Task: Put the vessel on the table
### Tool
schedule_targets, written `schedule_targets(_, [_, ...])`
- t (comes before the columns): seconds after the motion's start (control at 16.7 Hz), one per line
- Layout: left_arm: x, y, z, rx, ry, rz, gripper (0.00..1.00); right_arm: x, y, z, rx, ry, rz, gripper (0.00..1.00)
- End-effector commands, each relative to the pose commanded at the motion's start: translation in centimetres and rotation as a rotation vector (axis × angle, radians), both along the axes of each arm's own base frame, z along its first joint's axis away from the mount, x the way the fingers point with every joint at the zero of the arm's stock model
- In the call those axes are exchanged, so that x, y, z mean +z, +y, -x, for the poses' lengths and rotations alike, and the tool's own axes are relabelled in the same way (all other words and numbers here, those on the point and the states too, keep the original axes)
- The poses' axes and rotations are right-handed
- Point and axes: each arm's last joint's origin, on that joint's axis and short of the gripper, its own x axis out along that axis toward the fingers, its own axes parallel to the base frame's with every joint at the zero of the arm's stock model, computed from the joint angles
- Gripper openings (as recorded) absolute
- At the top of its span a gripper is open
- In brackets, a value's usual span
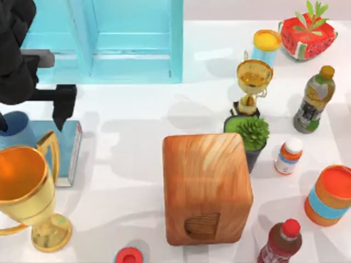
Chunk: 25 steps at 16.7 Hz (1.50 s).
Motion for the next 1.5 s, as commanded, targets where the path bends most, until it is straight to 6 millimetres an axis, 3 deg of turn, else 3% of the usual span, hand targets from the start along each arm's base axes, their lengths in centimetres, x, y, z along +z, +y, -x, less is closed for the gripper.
schedule_targets(0.18, [-1.73, 0.02, 0.27, 0.000, 0.006, -0.001, 1.00, 0.00, 0.00, 0.00, 0.000, 0.000, 0.000, 1.00])
schedule_targets(0.42, [-1.76, 0.02, 0.28, 0.000, 0.006, -0.001, 1.00, 0.00, 0.00, 0.00, 0.000, 0.000, 0.000, 1.00])
schedule_targets(1.2, [-1.76, 0.02, 0.28, 0.000, 0.006, -0.001, 0.02, 0.00, 0.00, 0.00, 0.000, 0.000, 0.000, 1.00])
schedule_targets(1.5, [-1.76, 0.02, 0.28, 0.000, 0.006, -0.001, 0.00, 0.00, 0.00, 0.00, 0.000, 0.000, 0.000, 1.00])
